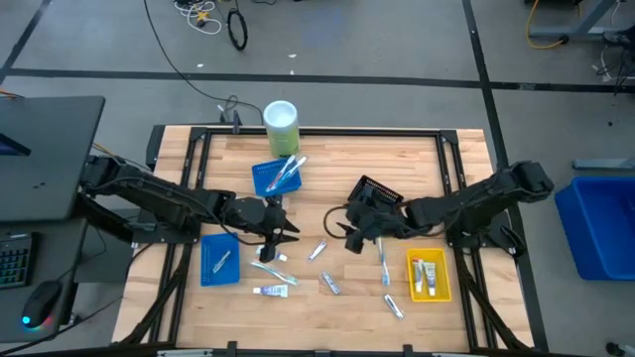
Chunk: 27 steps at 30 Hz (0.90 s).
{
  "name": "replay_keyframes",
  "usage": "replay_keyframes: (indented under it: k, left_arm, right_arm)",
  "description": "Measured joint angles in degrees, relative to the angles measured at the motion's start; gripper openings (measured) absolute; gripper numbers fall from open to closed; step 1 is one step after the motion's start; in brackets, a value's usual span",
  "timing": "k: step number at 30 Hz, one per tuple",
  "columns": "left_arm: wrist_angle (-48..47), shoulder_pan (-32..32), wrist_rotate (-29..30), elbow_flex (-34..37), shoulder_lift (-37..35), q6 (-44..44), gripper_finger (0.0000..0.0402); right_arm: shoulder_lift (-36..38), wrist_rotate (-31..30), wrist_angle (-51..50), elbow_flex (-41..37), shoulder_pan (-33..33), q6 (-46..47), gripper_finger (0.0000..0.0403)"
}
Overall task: Pick & Place Travel size toiletries
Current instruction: Put the silver nail cutter into the bottom blue bin
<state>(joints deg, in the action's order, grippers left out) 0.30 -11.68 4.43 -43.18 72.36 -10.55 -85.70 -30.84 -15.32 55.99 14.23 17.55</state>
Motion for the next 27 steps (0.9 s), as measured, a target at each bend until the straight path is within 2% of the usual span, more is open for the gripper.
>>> replay_keyframes:
  k: [4,7,10,13,20,27]
  left_arm:
    - [0.53,0.01,1.03,0.00,0.39,-2.97,0.0116]
    - [3.36,0.04,-0.47,0.04,2.63,-3.47,0.0127]
    - [9.52,0.22,-2.91,-0.11,7.04,-2.73,0.0142]
    - [11.30,0.70,-4.05,-0.41,12.31,-2.77,0.0159]
    - [14.34,0.79,-1.44,-3.50,22.80,-2.88,0.0188]
    - [14.71,0.12,3.14,-6.37,32.13,-4.31,0.0191]
  right_arm:
    - [-2.90,3.40,0.62,0.00,-2.23,-1.63,0.0265]
    - [-4.36,4.00,0.73,-0.02,-3.69,-4.51,0.0256]
    - [-4.73,4.02,1.08,-0.02,-5.06,-4.98,0.0245]
    - [-4.42,4.05,0.58,-0.02,-6.01,-4.99,0.0236]
    - [-4.18,4.04,1.36,-0.02,-7.35,-10.94,0.0222]
    - [-4.18,4.03,2.73,-0.02,-8.97,-11.71,0.0217]
